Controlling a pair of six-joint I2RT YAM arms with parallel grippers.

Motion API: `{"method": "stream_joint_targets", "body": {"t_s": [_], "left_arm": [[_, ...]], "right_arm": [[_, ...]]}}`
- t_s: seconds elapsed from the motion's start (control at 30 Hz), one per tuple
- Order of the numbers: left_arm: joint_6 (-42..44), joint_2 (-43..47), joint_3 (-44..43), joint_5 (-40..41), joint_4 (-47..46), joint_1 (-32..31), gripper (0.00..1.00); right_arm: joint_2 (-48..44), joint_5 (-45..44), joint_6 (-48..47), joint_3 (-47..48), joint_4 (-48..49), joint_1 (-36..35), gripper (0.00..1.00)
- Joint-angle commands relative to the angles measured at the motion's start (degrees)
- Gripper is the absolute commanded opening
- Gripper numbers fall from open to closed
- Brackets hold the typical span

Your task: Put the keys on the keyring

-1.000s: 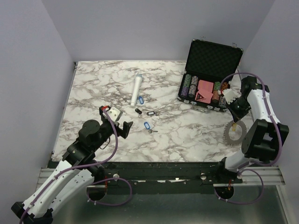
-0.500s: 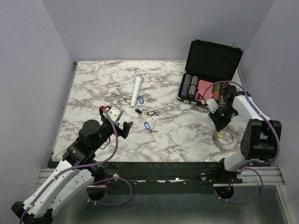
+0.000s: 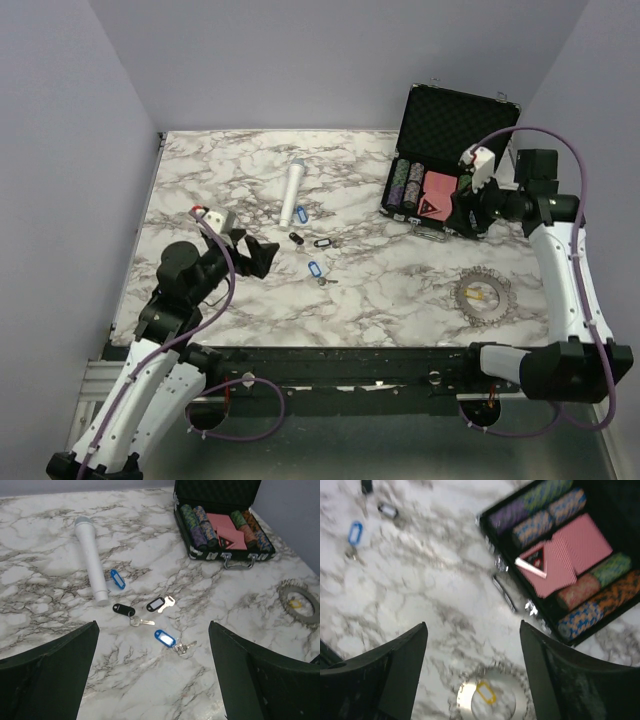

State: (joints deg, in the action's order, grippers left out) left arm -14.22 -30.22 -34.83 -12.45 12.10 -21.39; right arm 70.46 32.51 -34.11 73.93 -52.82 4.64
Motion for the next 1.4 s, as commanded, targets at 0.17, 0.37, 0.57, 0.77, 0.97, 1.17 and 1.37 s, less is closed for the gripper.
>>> {"method": "stream_joint_targets", "body": {"t_s": [0.17, 0.37, 0.57, 0.77, 0.97, 1.17, 1.37], "left_arm": [[-5.1, -2.5, -16.2, -7.2, 8.5, 16.9, 0.99], [-1.0, 2.0, -19.2, -3.3, 14.9, 16.9, 0.99], [0.2, 5.5, -18.9, -2.6, 18.1, 16.9, 0.99], [0.8, 8.9, -16.9, -1.5, 17.9, 16.9, 0.99], [0.6, 11.0, -14.2, -1.5, 17.9, 16.9, 0.99], [0.6, 11.8, -13.2, -1.7, 18.0, 16.9, 0.99], [0.8, 12.3, -12.8, -1.9, 18.0, 16.9, 0.99]], "right_arm": [[-5.2, 16.3, 43.5, 3.0, 31.6, 2.0, 0.97], [-6.5, 7.8, 55.7, 2.0, 37.3, 2.1, 1.0], [-7.8, 3.6, 58.5, 1.1, 37.0, 2.1, 1.0], [-8.8, 2.8, 59.8, -0.9, 37.9, 2.1, 1.0], [-9.5, 4.8, 60.4, -3.7, 39.5, 2.0, 1.0], [-9.9, 4.4, 60.3, -4.1, 39.6, 2.1, 1.0], [-10.4, 3.2, 60.3, -5.0, 39.7, 2.1, 1.0]]}}
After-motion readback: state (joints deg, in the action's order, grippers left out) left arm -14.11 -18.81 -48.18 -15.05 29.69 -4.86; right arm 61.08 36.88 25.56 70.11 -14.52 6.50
